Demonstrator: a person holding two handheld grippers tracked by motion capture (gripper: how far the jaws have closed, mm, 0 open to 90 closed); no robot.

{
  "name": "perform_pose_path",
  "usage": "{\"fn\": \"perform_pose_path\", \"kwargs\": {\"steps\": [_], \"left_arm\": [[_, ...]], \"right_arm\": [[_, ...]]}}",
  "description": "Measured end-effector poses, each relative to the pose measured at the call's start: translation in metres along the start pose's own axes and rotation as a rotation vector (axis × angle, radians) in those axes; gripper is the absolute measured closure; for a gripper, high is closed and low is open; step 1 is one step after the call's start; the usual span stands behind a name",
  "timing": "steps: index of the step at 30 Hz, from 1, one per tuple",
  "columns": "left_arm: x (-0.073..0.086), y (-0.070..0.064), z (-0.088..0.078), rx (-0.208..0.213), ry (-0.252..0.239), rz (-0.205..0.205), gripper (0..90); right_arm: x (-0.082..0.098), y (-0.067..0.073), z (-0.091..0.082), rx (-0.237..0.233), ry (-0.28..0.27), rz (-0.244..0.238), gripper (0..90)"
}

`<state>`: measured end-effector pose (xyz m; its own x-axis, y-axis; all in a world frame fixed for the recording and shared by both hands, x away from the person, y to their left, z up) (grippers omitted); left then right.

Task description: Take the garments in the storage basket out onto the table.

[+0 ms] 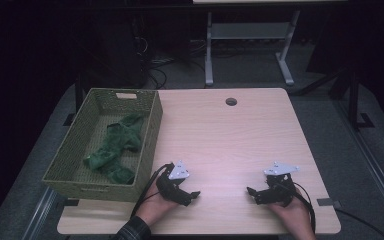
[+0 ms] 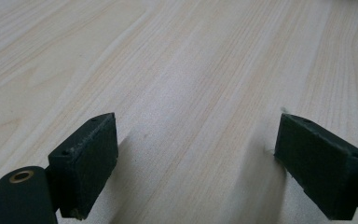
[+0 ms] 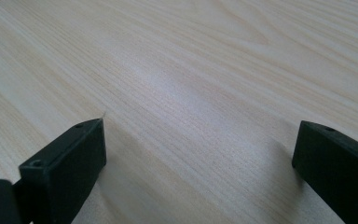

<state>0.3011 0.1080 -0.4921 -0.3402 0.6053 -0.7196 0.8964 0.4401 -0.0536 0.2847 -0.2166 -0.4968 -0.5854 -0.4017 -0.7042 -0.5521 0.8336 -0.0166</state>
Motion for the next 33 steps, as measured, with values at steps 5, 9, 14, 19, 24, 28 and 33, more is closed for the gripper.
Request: {"fn": "perform_pose_path", "kwargs": {"steps": [5, 9, 14, 19, 24, 28, 33], "left_arm": [[0.000, 0.000, 0.000, 0.003, 0.000, 0.002, 12.6], [0.000, 0.001, 0.000, 0.007, 0.001, 0.007, 12.6], [-0.003, 0.002, 0.000, 0.016, 0.024, 0.014, 12.6], [-0.005, 0.004, -0.003, 0.022, 0.020, 0.010, 12.6], [-0.006, 0.006, -0.008, 0.027, 0.011, -0.022, 12.5], [-0.010, 0.006, -0.009, 0.037, 0.003, -0.034, 12.5], [-0.011, 0.008, -0.011, 0.051, 0.016, -0.046, 12.5]], "right_arm": [[0.000, 0.000, 0.000, 0.000, 0.000, 0.000, 2.5], [0.000, 0.000, 0.000, 0.000, 0.000, -0.001, 2.5], [0.000, 0.000, 0.000, 0.000, -0.001, -0.001, 2.5], [0.000, 0.000, 0.000, 0.002, 0.000, 0.000, 2.5], [0.000, 0.000, 0.000, 0.001, -0.001, 0.000, 2.5], [0.000, 0.000, 0.000, 0.004, 0.000, -0.001, 2.5], [0.001, 0.000, -0.001, 0.005, -0.001, 0.001, 2.5]]}}
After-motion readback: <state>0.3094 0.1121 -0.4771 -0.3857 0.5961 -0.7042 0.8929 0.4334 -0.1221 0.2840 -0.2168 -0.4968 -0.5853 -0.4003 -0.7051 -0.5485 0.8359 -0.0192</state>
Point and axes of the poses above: each handheld gripper's, and its own axes: z roughly forward along the jaws, x roughly out of its underside, y roughly to its left, the point moved 2 cm from there along z, roughly forward along the jaws, and after that the axes turned 4 degrees about x, right-handed, at the moved point
